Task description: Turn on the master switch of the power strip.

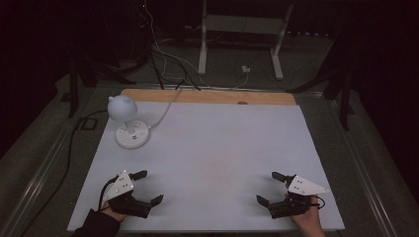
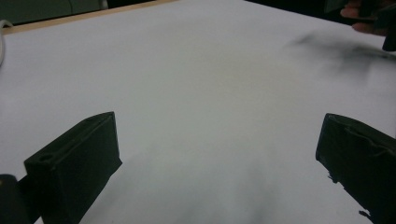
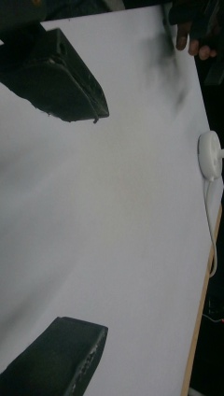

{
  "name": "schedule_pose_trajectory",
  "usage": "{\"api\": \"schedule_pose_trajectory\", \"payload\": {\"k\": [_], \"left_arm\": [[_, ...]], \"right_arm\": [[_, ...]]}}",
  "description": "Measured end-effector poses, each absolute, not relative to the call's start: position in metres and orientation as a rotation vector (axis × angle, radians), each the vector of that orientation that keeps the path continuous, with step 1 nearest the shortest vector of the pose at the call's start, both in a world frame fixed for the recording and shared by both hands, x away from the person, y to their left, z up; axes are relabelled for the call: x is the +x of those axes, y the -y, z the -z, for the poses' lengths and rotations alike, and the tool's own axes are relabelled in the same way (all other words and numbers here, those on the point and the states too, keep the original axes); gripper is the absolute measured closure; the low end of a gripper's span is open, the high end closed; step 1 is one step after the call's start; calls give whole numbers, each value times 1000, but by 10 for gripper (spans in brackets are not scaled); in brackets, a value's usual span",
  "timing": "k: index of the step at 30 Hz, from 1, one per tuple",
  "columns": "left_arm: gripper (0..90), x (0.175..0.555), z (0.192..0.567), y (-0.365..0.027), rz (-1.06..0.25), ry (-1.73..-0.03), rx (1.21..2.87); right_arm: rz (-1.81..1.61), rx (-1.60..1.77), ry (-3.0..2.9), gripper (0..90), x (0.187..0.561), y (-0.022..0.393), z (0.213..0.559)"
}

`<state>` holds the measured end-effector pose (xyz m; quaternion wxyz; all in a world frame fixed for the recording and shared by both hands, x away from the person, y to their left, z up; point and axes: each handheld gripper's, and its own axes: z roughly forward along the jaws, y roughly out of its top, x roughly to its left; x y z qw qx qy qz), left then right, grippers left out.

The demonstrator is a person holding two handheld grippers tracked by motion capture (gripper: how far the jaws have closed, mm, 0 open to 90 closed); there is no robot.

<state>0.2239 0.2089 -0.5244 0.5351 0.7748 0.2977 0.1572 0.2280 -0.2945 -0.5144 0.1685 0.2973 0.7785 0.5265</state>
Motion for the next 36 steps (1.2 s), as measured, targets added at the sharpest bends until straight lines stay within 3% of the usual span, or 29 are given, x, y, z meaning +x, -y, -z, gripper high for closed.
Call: {"api": "schedule_pose_trajectory", "payload": {"k": [36], "left_arm": [[2, 226, 518, -198, -323, -635, 1908]], "right_arm": [[-1472, 824, -2183, 0, 224, 294, 506]]}}
